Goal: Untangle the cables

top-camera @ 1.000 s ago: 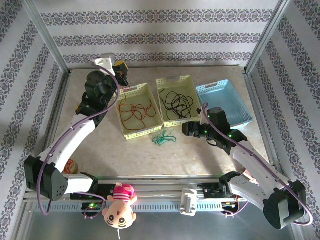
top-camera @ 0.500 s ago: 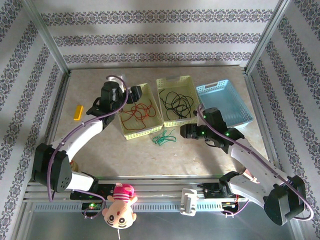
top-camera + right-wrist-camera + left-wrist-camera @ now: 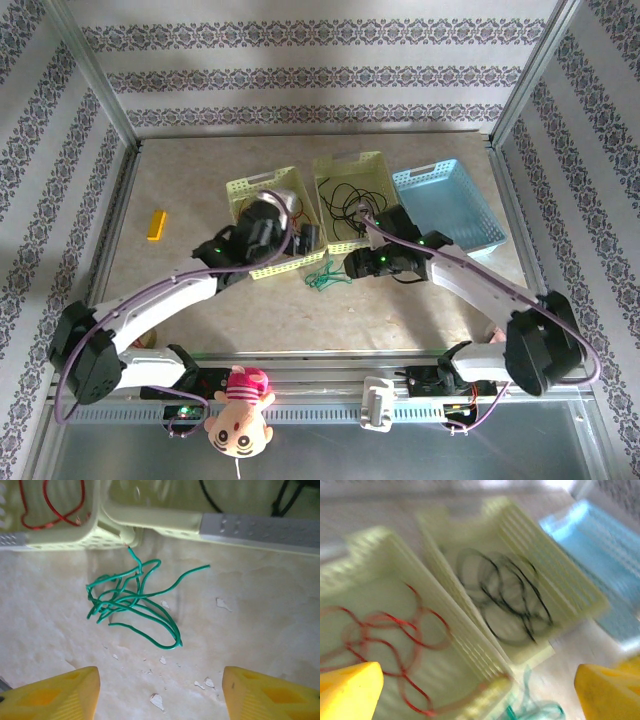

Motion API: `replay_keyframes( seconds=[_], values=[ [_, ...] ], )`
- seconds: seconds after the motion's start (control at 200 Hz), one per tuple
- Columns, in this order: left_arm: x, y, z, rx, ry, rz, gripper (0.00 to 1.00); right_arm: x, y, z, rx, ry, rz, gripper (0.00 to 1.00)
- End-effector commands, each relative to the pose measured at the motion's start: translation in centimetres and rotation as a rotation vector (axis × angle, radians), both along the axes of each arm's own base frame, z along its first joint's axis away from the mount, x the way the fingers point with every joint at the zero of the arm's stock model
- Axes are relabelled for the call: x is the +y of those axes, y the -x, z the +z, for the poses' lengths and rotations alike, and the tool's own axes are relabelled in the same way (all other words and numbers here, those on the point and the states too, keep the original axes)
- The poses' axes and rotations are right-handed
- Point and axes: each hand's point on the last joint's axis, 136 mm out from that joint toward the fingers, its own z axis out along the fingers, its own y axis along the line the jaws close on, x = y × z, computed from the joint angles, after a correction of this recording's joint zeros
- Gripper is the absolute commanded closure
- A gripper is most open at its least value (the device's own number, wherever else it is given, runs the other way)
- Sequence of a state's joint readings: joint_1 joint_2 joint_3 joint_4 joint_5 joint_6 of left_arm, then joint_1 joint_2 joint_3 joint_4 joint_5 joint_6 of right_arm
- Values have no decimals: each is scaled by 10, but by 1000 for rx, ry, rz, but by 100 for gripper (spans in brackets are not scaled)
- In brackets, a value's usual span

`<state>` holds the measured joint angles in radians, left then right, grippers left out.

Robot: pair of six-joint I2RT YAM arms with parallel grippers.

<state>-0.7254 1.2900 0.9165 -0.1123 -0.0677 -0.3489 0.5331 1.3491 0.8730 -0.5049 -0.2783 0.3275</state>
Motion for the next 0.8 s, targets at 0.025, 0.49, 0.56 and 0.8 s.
replay_keyframes(
  seconds=[0.025,0.49,0.56,0.8],
  values=[
    [-39,42,-48,117,-37,-172,13,8,8,-14,94,48,74,37],
    [-44,55,-75,84,-122,-166,25,19,-7,-69,249,182,70,56],
    [-44,55,-78,90,-126,-165,25,16,-7,-73,255,204,61,70],
    [-51,54,-82,95,-101,-178,25,4,-1,-45,174,165,49,98]
  ],
)
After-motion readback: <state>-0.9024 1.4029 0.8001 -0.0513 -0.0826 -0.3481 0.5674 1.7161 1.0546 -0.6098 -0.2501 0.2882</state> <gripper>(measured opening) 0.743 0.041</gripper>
